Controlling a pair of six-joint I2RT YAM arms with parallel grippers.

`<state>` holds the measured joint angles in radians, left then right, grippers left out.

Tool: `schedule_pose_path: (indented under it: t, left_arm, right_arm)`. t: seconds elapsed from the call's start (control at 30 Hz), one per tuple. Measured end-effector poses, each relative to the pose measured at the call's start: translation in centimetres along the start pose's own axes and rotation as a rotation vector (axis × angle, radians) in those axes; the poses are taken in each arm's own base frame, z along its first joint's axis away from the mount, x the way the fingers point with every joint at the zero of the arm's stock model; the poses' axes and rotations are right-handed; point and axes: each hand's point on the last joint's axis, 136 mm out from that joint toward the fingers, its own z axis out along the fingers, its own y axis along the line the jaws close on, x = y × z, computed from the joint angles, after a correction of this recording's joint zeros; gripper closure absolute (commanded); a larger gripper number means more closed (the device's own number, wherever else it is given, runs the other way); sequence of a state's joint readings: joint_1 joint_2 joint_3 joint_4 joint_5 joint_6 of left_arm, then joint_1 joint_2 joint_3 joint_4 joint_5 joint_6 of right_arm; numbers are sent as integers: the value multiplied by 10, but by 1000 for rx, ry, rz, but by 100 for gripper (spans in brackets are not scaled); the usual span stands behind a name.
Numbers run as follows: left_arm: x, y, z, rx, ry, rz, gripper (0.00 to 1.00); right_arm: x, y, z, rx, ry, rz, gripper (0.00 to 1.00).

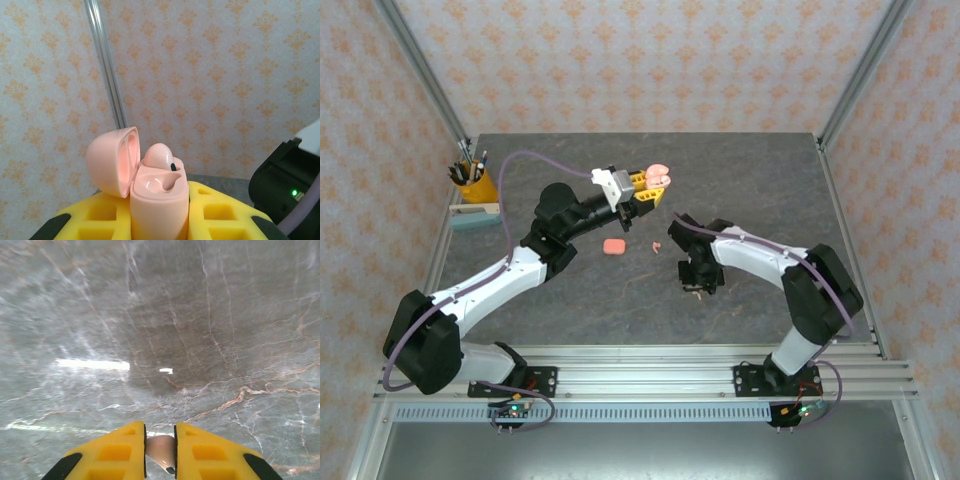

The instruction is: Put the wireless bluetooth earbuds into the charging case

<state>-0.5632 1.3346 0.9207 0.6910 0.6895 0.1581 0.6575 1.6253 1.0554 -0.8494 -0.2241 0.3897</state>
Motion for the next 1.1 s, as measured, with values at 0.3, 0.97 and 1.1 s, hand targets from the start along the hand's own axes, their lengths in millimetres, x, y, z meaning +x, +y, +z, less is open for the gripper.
schedule_pose_path:
  t: [0.3, 0.97, 1.1]
  left_arm:
    - [1, 6, 0, -38, 3, 1, 100]
    - [8, 20, -1, -102, 29, 15, 100]
    - [14, 22, 6, -94, 40, 5, 100]
  right_arm:
    - [-46, 14, -106, -153, -272, 53, 82]
    - [-87, 10, -371, -406, -874, 70, 81]
    - [-91, 17, -405, -466, -957, 53, 80]
